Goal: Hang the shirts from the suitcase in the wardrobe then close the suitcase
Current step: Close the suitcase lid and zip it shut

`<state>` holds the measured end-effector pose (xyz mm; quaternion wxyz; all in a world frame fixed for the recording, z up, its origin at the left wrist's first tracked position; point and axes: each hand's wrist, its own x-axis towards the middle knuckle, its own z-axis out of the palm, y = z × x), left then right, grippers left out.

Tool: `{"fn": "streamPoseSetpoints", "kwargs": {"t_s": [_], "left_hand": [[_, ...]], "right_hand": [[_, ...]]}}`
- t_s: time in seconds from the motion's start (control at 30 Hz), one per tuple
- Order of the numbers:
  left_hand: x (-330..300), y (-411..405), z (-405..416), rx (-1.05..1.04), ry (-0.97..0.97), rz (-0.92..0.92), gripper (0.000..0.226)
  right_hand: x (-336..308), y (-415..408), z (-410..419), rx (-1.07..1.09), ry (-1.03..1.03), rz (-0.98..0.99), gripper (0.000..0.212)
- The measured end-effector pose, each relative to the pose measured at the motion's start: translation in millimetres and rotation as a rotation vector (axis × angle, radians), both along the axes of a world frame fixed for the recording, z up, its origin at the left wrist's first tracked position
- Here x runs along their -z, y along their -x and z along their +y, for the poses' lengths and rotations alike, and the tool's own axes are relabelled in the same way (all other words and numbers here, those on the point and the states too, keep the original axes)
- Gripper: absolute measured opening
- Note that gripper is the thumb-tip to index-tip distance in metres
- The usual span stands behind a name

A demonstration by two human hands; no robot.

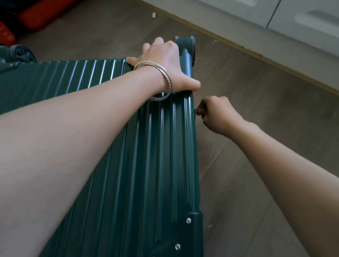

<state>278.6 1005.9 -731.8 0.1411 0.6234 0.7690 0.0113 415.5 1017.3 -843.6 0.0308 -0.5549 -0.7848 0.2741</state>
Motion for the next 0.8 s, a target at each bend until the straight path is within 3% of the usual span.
{"fn": "streamPoseSetpoints", "kwargs": {"t_s": [0.3, 0.43, 0.57, 0.73, 0.8], "left_hand": [[4.5, -3.6, -13.5, -0.024, -0.023, -0.011, 0.082], [4.8, -11.6, -39.9, -0.002, 0.01, -0.042, 0.092], [4.6, -25.6, -94.7, 0.271, 0.151, 0.02, 0.095], [-0.6, -36.1, -147.6, 0.556, 0.357, 0.061, 0.069], [-6.9, -37.8, -157.5, 0.606, 0.445, 0.078, 0.074]], "right_hand": [[3.0, -23.7, -106.6, 0.0, 0.117, 0.019, 0.015], [1.0, -24.4, -122.5, 0.055, 0.085, 0.051, 0.017], [2.7, -19.6, -120.9, 0.081, 0.045, 0.01, 0.018], [-2.9, -17.9, -116.8, 0.061, 0.005, -0.03, 0.007], [-3.4, -18.5, -110.7, 0.042, -0.006, -0.064, 0.02]]}}
